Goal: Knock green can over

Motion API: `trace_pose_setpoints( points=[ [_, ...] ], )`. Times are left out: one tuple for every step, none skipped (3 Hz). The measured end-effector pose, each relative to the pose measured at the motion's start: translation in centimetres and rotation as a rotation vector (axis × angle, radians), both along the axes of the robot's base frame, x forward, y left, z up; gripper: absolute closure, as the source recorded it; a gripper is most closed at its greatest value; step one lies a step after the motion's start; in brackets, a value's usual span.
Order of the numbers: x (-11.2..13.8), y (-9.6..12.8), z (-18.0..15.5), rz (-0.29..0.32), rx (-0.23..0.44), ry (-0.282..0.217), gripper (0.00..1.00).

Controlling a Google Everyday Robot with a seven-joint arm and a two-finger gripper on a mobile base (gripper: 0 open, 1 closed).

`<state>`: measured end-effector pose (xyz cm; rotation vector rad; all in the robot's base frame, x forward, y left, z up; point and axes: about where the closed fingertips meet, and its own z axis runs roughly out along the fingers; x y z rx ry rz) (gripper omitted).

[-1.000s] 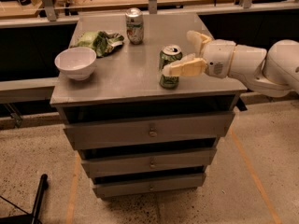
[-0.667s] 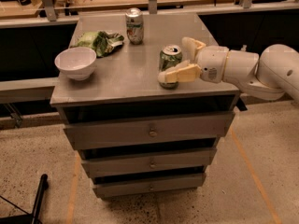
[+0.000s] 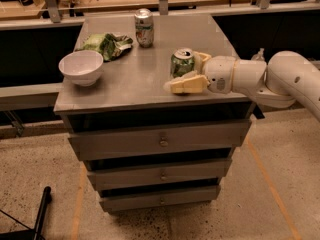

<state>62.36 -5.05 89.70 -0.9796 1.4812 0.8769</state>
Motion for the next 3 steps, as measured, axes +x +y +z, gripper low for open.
trace_pose_setpoints(
  points=[
    [0.6, 0.9, -0.2, 0.021, 0.006, 0.007, 0.34],
    [1.6, 1.5, 0.1, 0.018, 0.033, 0.006, 0.53],
    [2.5, 1.8, 0.3, 0.013, 0.062, 0.015, 0.74]
  ],
)
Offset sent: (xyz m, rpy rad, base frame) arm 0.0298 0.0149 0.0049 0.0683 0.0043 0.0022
